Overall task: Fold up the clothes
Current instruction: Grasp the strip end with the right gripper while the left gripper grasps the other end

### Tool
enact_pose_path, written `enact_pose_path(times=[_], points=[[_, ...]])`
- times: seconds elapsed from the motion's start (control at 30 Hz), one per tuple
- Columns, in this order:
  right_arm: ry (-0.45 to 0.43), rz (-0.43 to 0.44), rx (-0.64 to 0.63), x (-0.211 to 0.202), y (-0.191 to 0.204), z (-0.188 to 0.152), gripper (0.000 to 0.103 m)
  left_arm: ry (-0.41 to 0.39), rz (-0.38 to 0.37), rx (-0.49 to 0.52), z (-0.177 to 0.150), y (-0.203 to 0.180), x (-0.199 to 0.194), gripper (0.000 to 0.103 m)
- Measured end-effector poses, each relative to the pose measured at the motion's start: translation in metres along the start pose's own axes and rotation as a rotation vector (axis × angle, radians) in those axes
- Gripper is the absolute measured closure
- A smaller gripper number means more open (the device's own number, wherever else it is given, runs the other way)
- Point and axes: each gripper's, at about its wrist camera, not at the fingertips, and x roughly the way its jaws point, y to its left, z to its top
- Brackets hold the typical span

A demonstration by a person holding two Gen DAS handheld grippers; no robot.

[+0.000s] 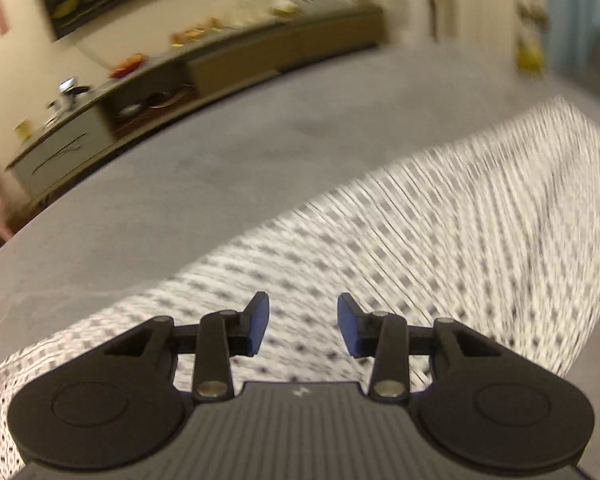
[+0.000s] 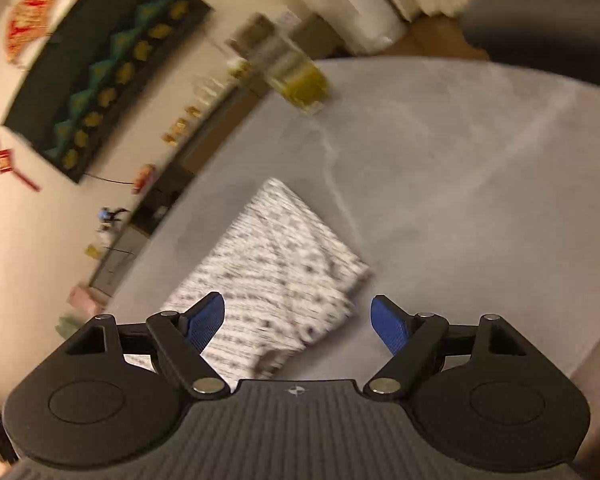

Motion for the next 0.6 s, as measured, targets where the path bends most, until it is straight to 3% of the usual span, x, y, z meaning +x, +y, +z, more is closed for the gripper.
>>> enact_pose_path(times=[0.13,0.23,0.33,0.5,0.6], points=[[0.010,0.025,0.017,0.007,0.003,-0.002,0.022,0.024,-0.014,0.016,-0.015,-0.002,0.007,0.065],[0.019,0.016,0.009,0.017,0.009,-0.004,0.058,0.022,-0.018,0.020,-0.024,-0.001,0.007,0.066],[0.005,-0.023,-0.026,0.022,0.015,-0.006,0.084,0.021,-0.021,0.017,-0.028,-0.004,0.007,0.067],[-0.130,-0.053,-0.184,0.014,0.038,-0.004,0.094,0.017,-0.017,0.020,-0.041,-0.002,0.003,0.067],[-0.159,-0.170,-0.295,0.020,0.048,-0.003,0.095,0.014,-0.017,0.027,-0.051,-0.013,-0.010,0.067]])
